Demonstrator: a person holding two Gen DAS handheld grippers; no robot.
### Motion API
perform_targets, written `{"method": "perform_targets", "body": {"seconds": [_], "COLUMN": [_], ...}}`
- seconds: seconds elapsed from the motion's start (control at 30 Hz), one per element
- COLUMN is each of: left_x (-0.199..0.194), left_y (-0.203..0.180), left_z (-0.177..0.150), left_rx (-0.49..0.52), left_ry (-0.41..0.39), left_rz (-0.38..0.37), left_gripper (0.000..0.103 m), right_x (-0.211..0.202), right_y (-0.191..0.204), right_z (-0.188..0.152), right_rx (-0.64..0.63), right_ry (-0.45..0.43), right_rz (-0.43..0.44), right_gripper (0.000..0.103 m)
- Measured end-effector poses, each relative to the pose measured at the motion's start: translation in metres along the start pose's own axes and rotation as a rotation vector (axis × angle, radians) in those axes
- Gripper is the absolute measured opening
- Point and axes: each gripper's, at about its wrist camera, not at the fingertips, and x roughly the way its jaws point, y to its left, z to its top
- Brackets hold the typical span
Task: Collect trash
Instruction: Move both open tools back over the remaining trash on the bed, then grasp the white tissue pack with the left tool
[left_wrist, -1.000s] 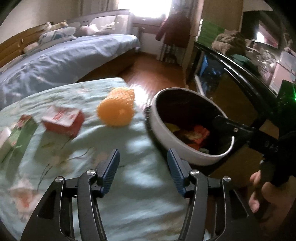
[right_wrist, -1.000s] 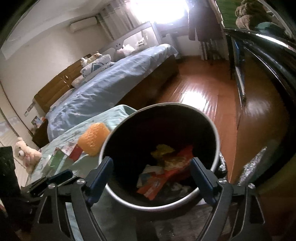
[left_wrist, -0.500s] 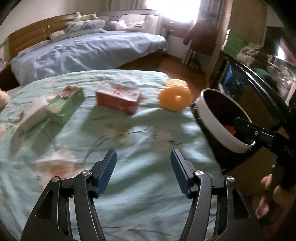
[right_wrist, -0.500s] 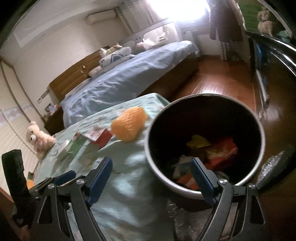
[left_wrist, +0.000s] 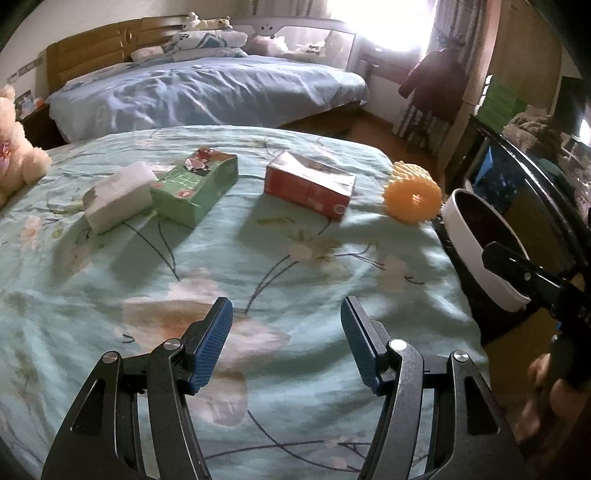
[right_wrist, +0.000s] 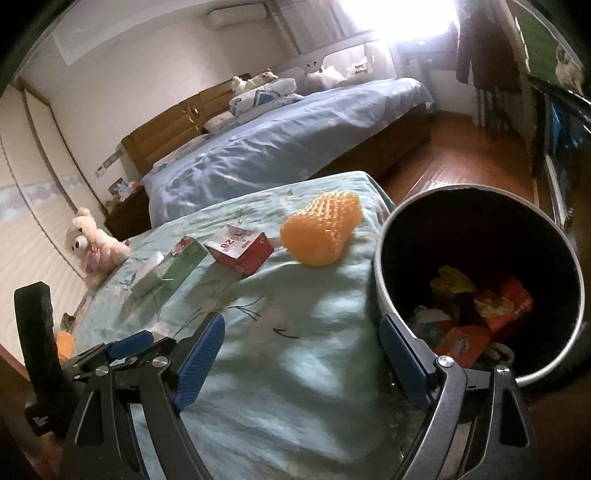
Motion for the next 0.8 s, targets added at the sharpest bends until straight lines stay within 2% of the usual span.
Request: {"method": "perform_targets", "body": {"seconds": [0.33,0.8], "left_x": [0.005,0.024], "left_y": [0.024,0.080], "left_z": [0.008,0.031], "left_rx": [-0.029,-0.062], "left_ry": [-0.002,0.013], "left_rz": [0.049,0.125], "left_gripper": [0.062,0.068], "right_x": [0.011,0.048], "right_y": [0.002,0.046], "right_z": [0.013,0.010], "right_rx": [-0.023,-0.110], "right_ry": [-0.011,0.051], "right_rz": [-0.013,0.104], "right_gripper": [0.087,0.086]}}
